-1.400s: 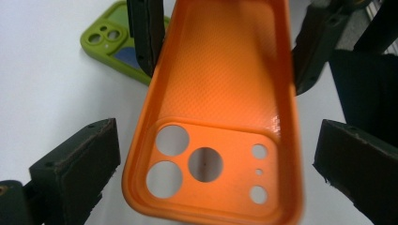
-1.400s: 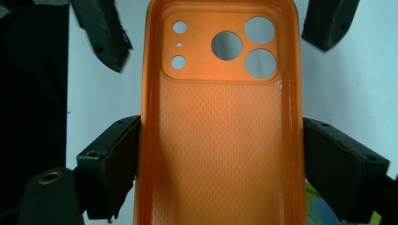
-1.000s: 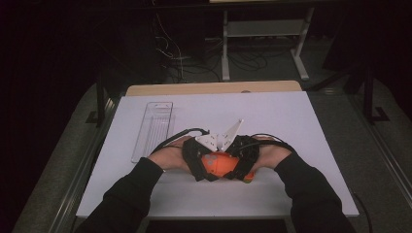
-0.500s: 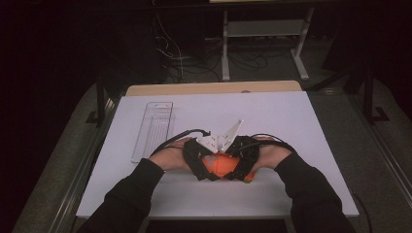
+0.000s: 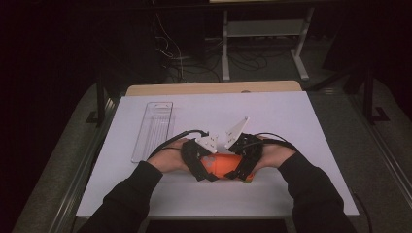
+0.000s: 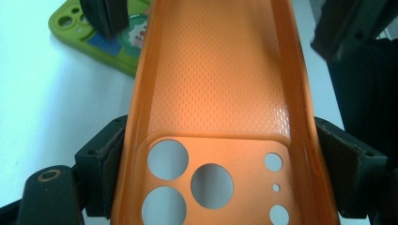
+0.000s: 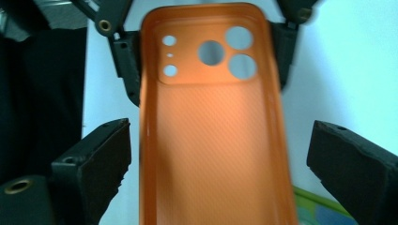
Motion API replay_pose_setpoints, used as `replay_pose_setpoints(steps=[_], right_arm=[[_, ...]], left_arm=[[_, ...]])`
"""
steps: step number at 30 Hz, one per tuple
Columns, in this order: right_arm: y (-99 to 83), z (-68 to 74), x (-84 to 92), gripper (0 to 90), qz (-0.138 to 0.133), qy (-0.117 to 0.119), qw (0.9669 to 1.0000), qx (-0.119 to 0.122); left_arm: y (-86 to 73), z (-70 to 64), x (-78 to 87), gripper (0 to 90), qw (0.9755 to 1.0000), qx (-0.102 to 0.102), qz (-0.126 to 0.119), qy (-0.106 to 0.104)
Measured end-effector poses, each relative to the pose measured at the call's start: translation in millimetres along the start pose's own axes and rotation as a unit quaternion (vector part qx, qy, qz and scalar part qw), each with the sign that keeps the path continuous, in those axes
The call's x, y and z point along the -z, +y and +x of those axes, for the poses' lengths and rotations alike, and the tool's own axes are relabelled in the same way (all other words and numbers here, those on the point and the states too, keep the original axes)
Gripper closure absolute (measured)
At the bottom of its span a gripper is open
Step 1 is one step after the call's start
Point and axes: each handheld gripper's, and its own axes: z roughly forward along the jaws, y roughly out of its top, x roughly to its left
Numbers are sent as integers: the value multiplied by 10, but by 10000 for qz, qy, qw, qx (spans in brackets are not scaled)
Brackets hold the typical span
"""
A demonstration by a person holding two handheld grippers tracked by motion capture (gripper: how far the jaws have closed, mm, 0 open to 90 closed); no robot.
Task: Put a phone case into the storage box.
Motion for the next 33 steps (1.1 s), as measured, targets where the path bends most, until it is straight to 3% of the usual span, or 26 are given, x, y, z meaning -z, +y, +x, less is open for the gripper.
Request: replay_pose_setpoints(steps=[2, 8, 11, 17, 20, 22, 24, 28, 30, 32, 33], right_arm=[[-40, -31, 38, 35, -113, -126, 9999, -10], [-181, -97, 138, 25, -342, -362, 9978, -429], [-263, -133, 189, 21, -433, -509, 9957, -636], [-419, -157, 258, 13, -626, -725, 9894, -1094], [-519, -144, 280, 12, -789, -746, 9832, -1469], [-582, -148, 281, 12, -980, -768, 9787, -1634], [-641, -138, 286, 3, -1004, -864, 9740, -1839], [-755, -124, 318, 0, -1174, -1160, 9637, -2100], [-803, -116, 314, 0, -1277, -1313, 9559, -2295], [-839, -99, 298, 1, -1278, -1417, 9508, -2441], [-856, -79, 286, 1, -1282, -1500, 9487, -2471]], left_arm=[[-20, 0, 2, 156, 9999, 97, 27, 46], [-96, -2, 13, 156, 9979, 560, 33, 333], [-124, -3, 23, 156, 9956, 809, 12, 473], [-161, -6, 35, 156, 9923, 1011, -40, 712], [-177, 7, 56, 156, 9905, 1140, -54, 772], [-188, 16, 68, 156, 9881, 1285, -63, 845], [-191, 21, 75, 156, 9862, 1372, -62, 924], [-204, 44, 112, 156, 9826, 1523, -18, 1064], [-211, 48, 128, 156, 9812, 1577, -49, 1108], [-218, 48, 154, 156, 9781, 1688, -56, 1213], [-224, 55, 172, 156, 9781, 1683, -40, 1220]])
